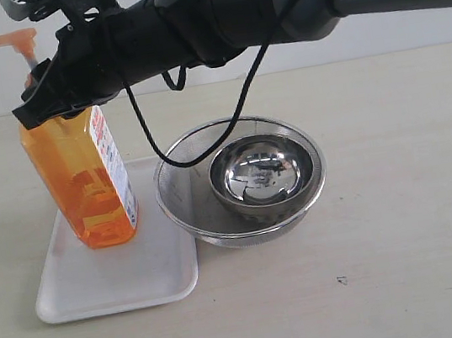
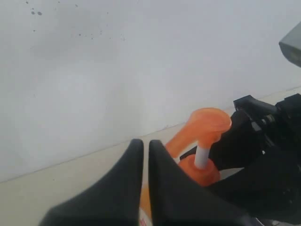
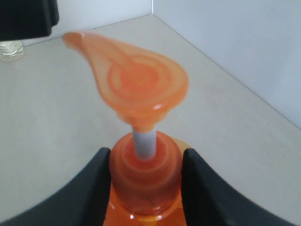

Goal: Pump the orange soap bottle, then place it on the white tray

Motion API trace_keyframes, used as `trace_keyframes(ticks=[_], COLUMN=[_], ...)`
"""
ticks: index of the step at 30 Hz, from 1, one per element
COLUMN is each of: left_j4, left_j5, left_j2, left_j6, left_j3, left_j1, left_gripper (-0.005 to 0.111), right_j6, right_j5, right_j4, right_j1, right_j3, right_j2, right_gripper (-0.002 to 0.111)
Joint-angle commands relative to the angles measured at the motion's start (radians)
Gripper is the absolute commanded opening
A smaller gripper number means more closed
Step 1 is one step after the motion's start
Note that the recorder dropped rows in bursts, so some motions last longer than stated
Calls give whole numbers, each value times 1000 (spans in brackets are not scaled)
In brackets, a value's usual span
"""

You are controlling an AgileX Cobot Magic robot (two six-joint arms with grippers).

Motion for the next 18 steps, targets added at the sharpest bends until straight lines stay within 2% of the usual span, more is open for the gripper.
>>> trace_keyframes(ticks=[1,12,18], left_j4=[-19,-17,7], left_j5=[-6,-14,-96], left_j2=[0,103,111], left_j6=[12,-17,-34], left_j3=[-38,-99,-106], left_j1=[0,-2,-2], left_gripper=[5,5,5], right_j6=[6,6,6], right_j5=[4,2,2], right_j4=[6,6,6], right_j1=[1,1,1], right_j3=[-5,-5,-5], right_j2=[-2,-2,-2], right_gripper=[0,0,0])
